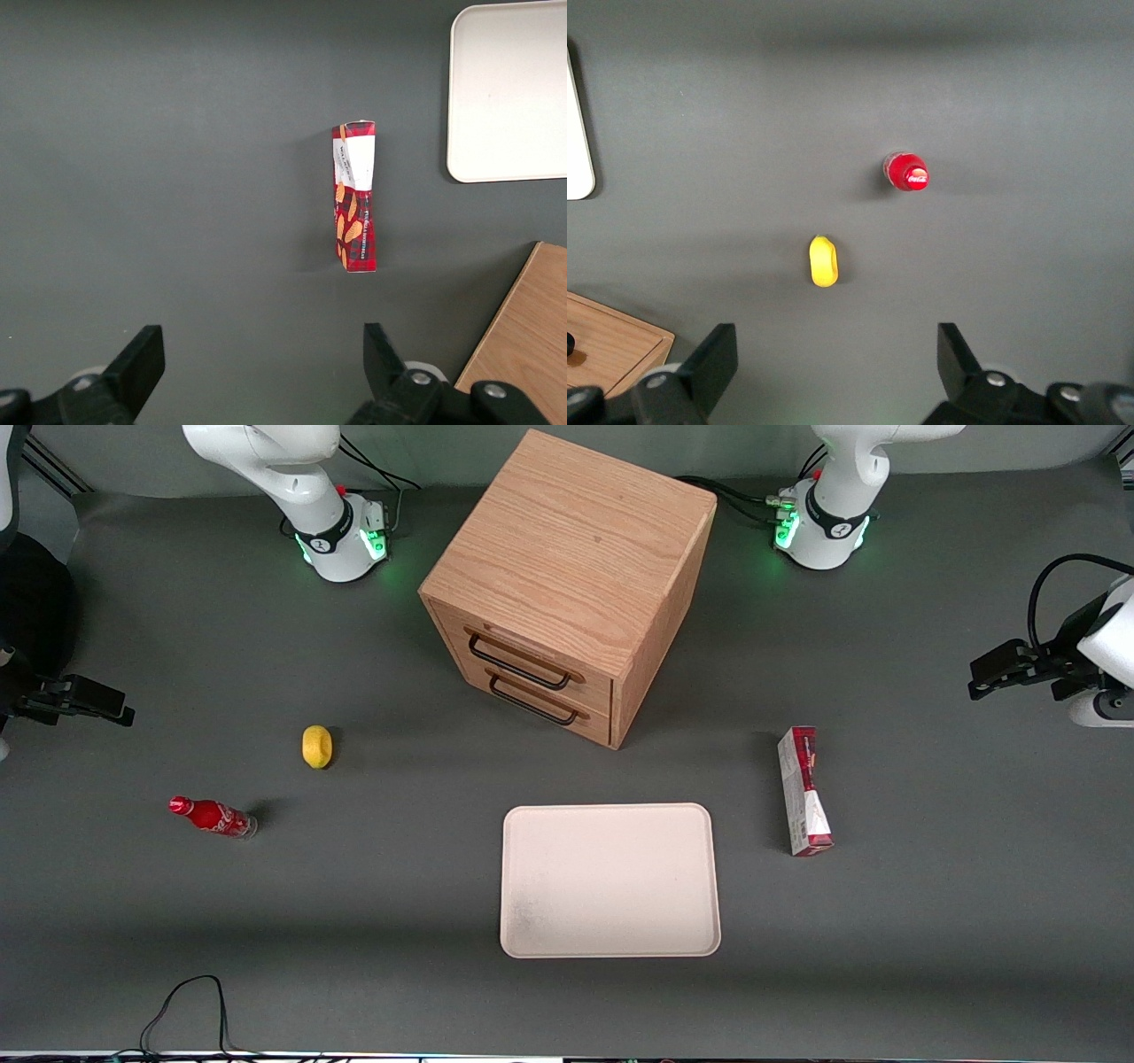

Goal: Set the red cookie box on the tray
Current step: 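Move the left gripper toward the upright red cookie box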

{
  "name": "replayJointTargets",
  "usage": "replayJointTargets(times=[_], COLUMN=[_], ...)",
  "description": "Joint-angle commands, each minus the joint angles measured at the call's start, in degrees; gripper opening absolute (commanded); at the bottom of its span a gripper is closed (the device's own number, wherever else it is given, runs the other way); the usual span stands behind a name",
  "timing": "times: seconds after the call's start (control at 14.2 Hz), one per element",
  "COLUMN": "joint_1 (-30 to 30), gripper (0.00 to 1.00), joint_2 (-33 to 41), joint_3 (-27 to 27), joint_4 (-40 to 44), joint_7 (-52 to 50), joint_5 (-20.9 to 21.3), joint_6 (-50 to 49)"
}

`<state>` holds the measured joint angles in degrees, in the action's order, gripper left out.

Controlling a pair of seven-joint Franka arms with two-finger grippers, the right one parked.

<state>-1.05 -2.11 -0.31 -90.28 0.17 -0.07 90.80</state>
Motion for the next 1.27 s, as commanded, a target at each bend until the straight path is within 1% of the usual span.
replayJointTargets(times=[0.0,0.35,0.49,0.56,0.77,0.92,1.06,1.2], joint_1=[0.18,0.18,-0.78,-1.66,-8.15,-12.37,-13.01,-12.40], gripper=[1.00,1.00,1.00,1.00,1.00,1.00,1.00,1.00], joint_2=[0.53,0.44,-0.08,-0.44,-2.37,-4.21,-5.88,-6.33], joint_3=[-0.05,-0.05,-0.57,-0.83,-1.19,-1.19,-1.19,-1.19], joint_4=[0.28,0.28,0.37,0.45,0.98,2.38,2.65,1.95], joint_7=[0.18,-0.26,-0.96,-1.49,-9.99,-13.60,-14.33,-13.71], joint_5=[-0.46,-0.46,-0.46,-0.54,-0.28,0.51,0.69,0.69], joint_6=[-1.15,-1.24,0.07,0.43,4.29,5.18,5.27,5.79])
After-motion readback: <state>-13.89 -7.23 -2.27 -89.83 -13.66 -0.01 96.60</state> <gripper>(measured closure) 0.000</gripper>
